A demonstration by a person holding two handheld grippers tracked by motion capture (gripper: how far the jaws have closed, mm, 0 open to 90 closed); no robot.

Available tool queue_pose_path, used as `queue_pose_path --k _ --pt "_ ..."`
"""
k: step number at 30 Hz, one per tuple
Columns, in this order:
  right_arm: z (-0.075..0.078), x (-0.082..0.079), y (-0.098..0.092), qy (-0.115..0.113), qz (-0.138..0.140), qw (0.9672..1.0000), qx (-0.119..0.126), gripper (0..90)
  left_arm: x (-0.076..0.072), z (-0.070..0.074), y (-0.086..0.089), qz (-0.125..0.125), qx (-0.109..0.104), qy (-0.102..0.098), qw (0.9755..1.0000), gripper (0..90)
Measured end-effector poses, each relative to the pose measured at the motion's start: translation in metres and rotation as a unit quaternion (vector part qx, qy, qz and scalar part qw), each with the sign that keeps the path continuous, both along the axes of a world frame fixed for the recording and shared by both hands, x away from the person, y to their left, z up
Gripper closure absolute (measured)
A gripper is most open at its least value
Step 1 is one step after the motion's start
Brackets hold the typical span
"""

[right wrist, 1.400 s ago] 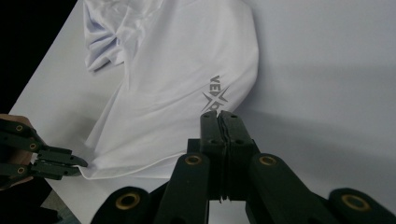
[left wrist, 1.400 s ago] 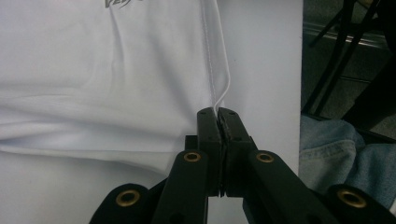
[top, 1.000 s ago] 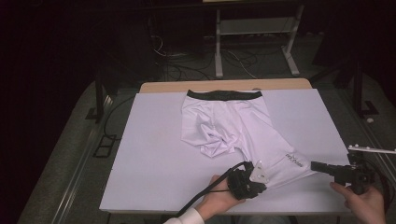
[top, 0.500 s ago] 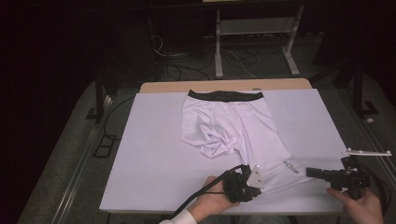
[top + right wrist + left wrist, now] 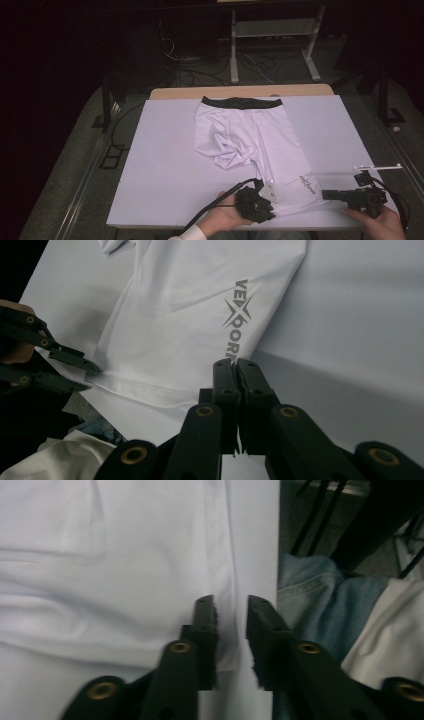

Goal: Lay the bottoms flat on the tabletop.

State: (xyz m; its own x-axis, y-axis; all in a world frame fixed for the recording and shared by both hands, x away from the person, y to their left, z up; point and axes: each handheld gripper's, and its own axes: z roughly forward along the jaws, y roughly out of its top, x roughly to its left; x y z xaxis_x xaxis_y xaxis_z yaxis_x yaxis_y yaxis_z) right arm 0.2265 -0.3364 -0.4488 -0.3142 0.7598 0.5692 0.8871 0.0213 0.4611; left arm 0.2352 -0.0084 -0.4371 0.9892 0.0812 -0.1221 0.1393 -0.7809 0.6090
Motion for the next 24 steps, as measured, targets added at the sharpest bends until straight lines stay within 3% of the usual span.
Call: queue_pose_path --k 7,14,18,20,24 --pt "0.008 -0.005 -0.003 -0.027 -0.014 0.9995 -0.011 72.6 0.002 0.007 0.009 0.019 -0.031 0.011 0.9993 46.0" --pt "0.017 -0.006 0.003 -0.068 -0.007 0.997 -0.036 50.2 0.01 0.015 0.021 0.039 -0.057 0.007 0.9976 26.1" --pt "0.023 -0.004 0.009 -0.092 0.002 0.9946 -0.046 32.8 0.016 0.018 0.028 0.059 -0.065 0.004 0.9961 11.8" --pt "0.027 -0.001 0.013 -0.102 0.001 0.9935 -0.051 20.2 0.02 0.021 0.033 0.072 -0.062 -0.006 0.9954 0.0" --pt "0.033 0.006 0.021 -0.117 0.0 0.9911 -0.064 1.4 0.029 0.028 0.048 0.102 -0.075 -0.019 0.9918 0.0"
